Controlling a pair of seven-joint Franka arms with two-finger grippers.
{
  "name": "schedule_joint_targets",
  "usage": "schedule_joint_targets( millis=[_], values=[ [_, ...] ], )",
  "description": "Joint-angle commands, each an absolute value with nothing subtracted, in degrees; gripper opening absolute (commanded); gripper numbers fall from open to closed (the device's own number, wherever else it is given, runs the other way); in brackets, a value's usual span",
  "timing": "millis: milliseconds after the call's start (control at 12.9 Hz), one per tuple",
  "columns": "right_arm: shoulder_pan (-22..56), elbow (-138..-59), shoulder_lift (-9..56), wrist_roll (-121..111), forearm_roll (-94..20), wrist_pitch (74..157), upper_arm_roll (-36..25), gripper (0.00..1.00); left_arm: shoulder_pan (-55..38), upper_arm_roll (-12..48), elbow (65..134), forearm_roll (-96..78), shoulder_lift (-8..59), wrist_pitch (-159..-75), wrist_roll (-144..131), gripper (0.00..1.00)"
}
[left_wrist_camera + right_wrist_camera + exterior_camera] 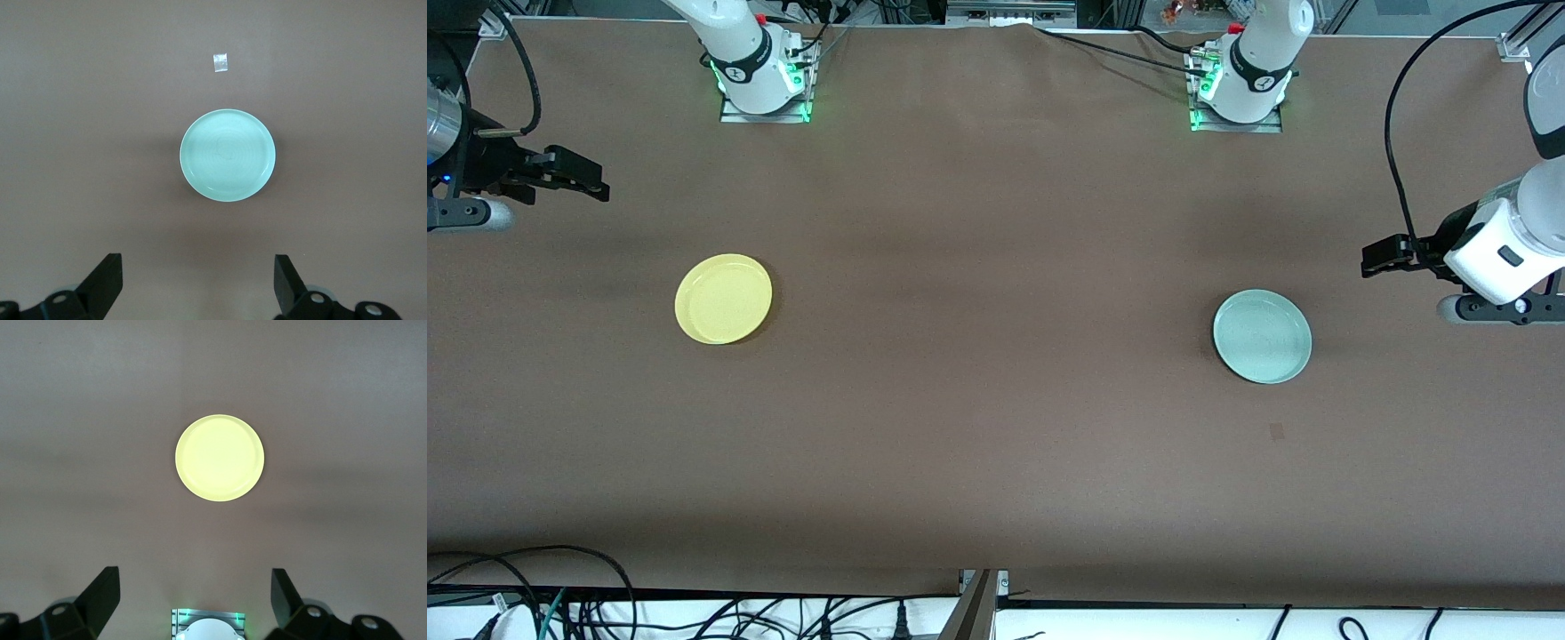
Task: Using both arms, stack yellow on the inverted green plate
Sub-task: 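Move the left gripper down to the rim of the green plate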
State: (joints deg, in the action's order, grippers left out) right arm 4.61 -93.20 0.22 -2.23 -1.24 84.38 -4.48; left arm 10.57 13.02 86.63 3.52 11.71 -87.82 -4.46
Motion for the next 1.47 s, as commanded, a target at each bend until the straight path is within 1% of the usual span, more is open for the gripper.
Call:
schedule_joint_targets(
  millis=[0, 232, 620, 852, 1007, 1162, 1317, 1394],
  values=[
    [4.13, -94.04, -0.88, -1.58, -1.32, 84.02, -3.96, 1.0, 10.9, 13.54, 88.94, 5.36, 11.34, -88.24, -7.47, 1.0],
    [4.13, -94.13, -0.88, -1.49, -1.32, 83.94, -4.04, 1.0, 10.72, 13.62, 90.17, 7.11, 11.43, -89.91, -7.47, 1.0],
    [4.13, -94.13, -0.88, -1.58, -1.32, 83.85, -4.04, 1.0, 11.42, 14.15, 96.76, 7.82, 11.16, -98.86, -8.08, 1.0],
    [4.13, -94.13, -0.88, -1.58, -1.32, 83.76, -4.13, 1.0, 12.13, 14.15, 102.02, 7.65, 11.34, -105.88, -8.09, 1.0],
    [4.13, -94.04, -0.88, -1.49, -1.32, 83.76, -4.13, 1.0, 13.61, 14.06, 108.34, 7.3, 11.43, -115.0, -8.09, 1.0],
    [4.13, -94.04, -0.88, -1.5, -1.32, 83.76, -4.13, 1.0, 14.41, 14.06, 113.01, 7.21, 11.77, -121.35, -8.17, 1.0],
    [4.13, -94.04, -0.88, -1.58, -1.32, 83.76, -4.13, 1.0, 14.68, 14.06, 112.86, 7.47, 14.57, -123.22, -8.17, 1.0],
    [4.13, -94.04, -0.88, -1.58, -1.32, 83.76, -4.13, 1.0, 14.59, 13.89, 112.76, 7.82, 17.11, -125.05, -8.17, 1.0]
  ],
)
